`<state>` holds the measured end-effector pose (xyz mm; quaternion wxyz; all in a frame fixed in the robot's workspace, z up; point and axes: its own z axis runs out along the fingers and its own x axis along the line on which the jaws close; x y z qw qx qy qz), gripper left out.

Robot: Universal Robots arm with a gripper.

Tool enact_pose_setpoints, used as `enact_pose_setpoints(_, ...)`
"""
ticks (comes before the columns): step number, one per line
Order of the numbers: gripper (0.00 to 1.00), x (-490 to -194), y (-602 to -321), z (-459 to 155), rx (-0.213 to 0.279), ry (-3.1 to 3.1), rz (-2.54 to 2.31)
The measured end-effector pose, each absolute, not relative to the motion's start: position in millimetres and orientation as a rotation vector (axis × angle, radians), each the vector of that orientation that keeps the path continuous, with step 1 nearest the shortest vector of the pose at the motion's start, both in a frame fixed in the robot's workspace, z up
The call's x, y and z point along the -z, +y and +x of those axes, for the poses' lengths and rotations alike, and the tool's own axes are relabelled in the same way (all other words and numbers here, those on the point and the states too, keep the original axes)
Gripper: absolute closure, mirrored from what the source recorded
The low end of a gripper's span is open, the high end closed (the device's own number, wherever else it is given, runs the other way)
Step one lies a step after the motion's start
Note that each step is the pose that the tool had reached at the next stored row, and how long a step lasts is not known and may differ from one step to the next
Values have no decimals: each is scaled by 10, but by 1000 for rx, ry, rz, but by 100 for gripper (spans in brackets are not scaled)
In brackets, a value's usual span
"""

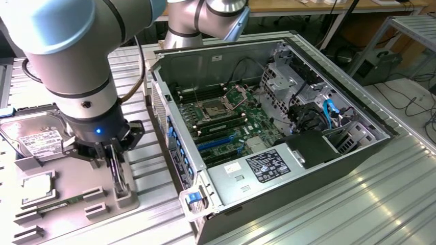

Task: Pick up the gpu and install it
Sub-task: 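Pick up the gpu and move the gpu toward the slot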

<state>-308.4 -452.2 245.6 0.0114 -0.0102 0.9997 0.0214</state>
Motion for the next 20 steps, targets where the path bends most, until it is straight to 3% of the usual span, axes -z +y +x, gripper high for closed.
enact_pose_setpoints(20, 72, -3041, -4519, -3084, -67, 3118, -32)
